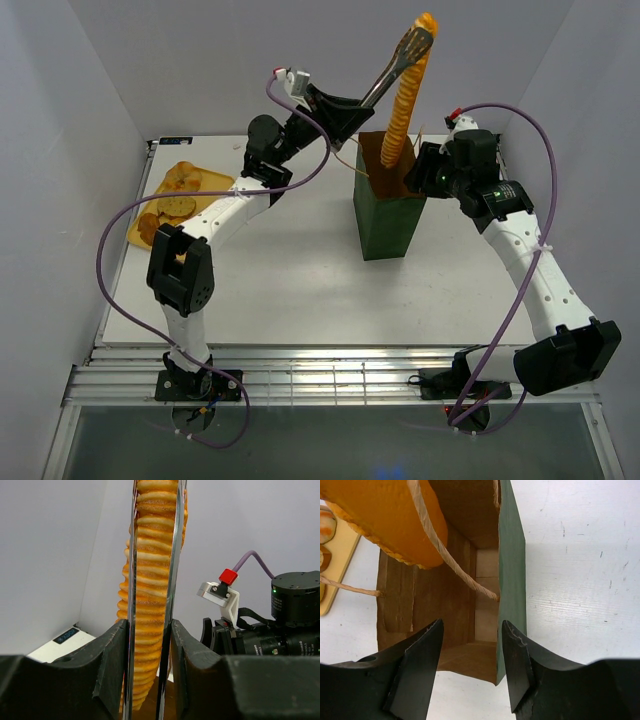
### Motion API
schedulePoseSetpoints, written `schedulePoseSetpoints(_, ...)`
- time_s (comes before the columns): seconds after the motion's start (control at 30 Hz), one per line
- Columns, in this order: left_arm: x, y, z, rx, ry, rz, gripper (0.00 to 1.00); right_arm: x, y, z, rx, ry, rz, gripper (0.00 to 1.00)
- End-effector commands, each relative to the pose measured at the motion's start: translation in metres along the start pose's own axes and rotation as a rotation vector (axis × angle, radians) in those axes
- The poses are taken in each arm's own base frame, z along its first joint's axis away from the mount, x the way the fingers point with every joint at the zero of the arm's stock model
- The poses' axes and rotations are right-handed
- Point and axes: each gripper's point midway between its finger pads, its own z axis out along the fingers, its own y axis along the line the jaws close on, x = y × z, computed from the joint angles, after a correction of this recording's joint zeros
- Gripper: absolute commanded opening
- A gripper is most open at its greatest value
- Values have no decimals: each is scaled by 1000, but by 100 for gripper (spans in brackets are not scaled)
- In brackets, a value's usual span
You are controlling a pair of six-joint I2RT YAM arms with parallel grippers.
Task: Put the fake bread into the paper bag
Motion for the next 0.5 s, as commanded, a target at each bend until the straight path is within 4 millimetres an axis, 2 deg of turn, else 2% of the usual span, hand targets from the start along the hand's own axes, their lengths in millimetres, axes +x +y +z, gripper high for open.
schedulePoseSetpoints(0.0, -30, -27, 3, 107, -112, 96, 28, -12, 2, 2, -18, -51, -12, 56)
schedulePoseSetpoints(0.13, -21, -22, 4, 134, -124, 131, 28, -9, 6, 5, -46, -37, -16, 56)
schedulePoseSetpoints(0.17, -13, -17, 5, 137, -115, 132, 28, -8, 6, 7, -45, -35, -16, 54)
schedulePoseSetpoints(0.23, -13, -16, 6, 153, -125, 152, 29, -8, 7, 8, -48, -33, -16, 54)
schedulePoseSetpoints(0.27, -4, -9, 7, 149, -116, 150, 29, -8, 7, 8, -50, -34, -16, 53)
schedulePoseSetpoints(0.33, -3, -4, 7, 152, -124, 159, 29, -8, 8, 7, -57, -40, -17, 51)
schedulePoseSetpoints(0.37, 4, 3, 7, 146, -117, 153, 29, -8, 8, 7, -58, -41, -17, 51)
schedulePoseSetpoints(0.47, 5, 11, 3, 161, -139, 161, 29, -9, 9, 5, -62, -46, -17, 51)
